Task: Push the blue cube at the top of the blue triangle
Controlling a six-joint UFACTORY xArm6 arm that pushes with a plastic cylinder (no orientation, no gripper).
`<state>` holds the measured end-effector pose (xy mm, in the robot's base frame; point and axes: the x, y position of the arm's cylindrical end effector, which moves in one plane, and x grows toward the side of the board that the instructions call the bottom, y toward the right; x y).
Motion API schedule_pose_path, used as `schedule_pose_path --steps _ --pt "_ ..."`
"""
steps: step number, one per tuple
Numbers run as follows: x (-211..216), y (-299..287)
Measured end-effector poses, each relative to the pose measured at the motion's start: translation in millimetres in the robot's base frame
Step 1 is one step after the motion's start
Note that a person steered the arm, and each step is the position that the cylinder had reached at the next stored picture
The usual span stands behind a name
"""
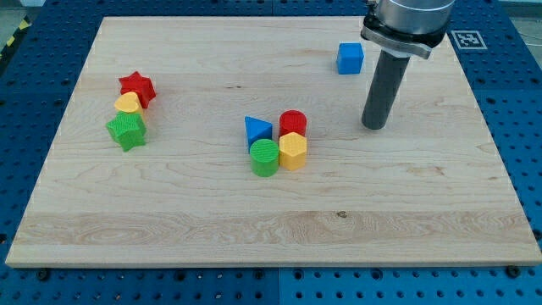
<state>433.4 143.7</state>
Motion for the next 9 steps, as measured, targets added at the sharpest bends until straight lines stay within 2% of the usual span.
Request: schedule_pose_path --steps 1,2,4,5,6,9 --pt "0.0 36.2" --pt "-17.6 56.4" --pt "-112.7 56.6" --pt "-133.1 26.3" --pt "-133.2 -21.1" --pt "-134.9 -82.1"
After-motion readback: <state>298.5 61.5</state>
